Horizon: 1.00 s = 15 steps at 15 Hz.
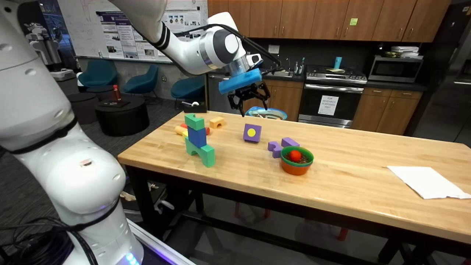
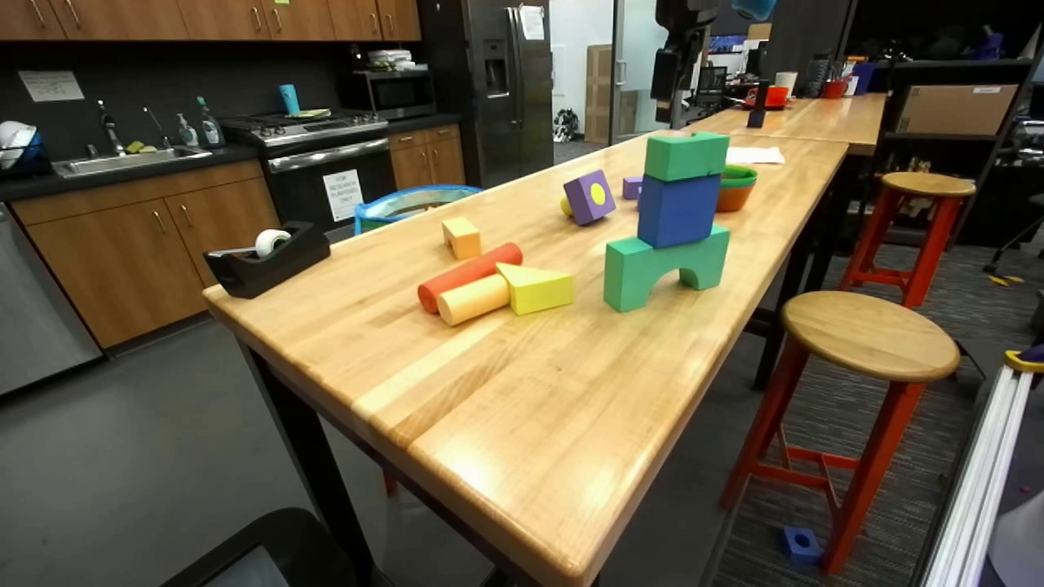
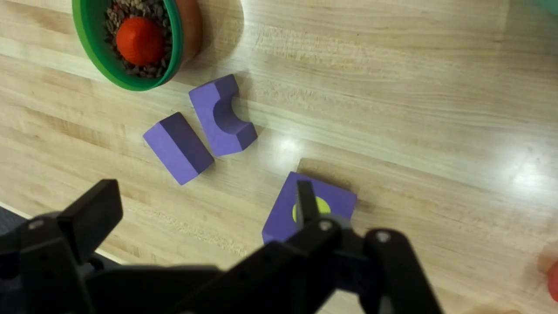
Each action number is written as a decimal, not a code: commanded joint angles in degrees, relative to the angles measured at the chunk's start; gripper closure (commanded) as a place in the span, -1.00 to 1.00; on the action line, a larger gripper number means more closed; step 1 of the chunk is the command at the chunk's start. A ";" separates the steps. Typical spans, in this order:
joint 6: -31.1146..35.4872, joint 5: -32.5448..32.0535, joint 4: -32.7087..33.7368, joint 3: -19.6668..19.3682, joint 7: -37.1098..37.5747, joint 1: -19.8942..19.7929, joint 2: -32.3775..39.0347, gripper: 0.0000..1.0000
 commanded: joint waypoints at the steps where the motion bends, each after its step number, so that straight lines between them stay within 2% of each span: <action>1: -0.77 -0.49 4.37 -0.81 0.09 -0.72 5.95 -1.00; 7: 0.96 2.56 6.80 -2.80 -3.11 -1.14 13.19 -1.00; 12: 3.68 2.11 7.75 -3.24 -5.57 -1.65 17.67 -1.00; 15: 5.67 4.32 8.04 -3.13 -11.50 -2.76 19.81 -1.00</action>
